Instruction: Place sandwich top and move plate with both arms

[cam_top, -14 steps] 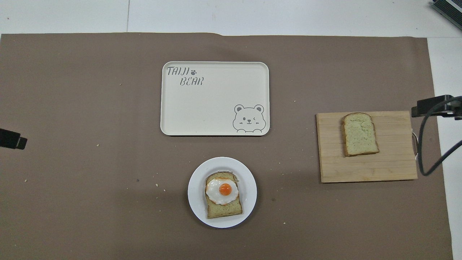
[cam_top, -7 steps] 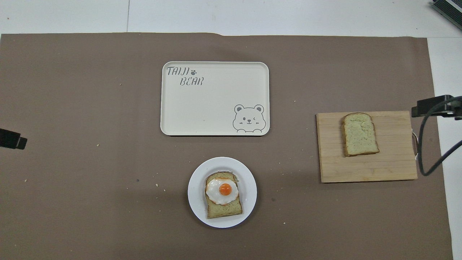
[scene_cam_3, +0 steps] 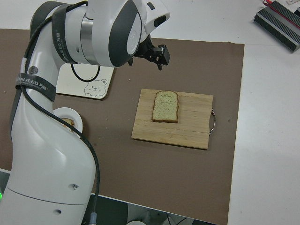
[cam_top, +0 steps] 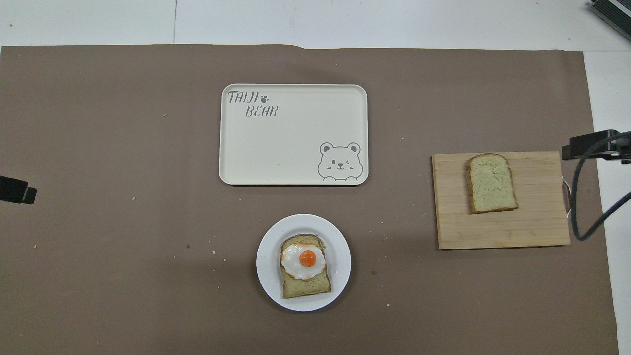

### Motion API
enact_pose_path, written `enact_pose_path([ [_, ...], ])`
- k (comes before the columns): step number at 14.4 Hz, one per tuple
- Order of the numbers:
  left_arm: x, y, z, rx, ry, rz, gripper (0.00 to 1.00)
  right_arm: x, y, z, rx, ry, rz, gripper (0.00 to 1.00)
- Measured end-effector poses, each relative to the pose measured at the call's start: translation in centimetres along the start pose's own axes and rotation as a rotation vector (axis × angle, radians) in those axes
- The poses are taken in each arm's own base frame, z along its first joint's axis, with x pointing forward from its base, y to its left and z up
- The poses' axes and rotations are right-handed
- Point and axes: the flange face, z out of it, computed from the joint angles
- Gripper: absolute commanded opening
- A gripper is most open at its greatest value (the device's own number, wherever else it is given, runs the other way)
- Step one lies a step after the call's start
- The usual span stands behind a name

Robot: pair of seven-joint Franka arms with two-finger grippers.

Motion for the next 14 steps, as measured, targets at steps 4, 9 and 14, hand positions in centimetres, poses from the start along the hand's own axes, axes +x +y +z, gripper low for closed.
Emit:
enact_pose_path([
  [4,0.00,0.00,0.00,0.000,0.000,0.000,1.00,-0.01,0.01,0.00,0.000,0.000,0.000,1.00],
  [9,0.00,0.00,0.00,0.000,0.000,0.000,1.00,0.34,0.18,0.31,0.000,0.025,0.003,1.00],
  [14,0.00,0.00,0.00,0.000,0.000,0.000,1.00,0.55,0.28,0.68,0.000,0.038,0.005,1.00],
])
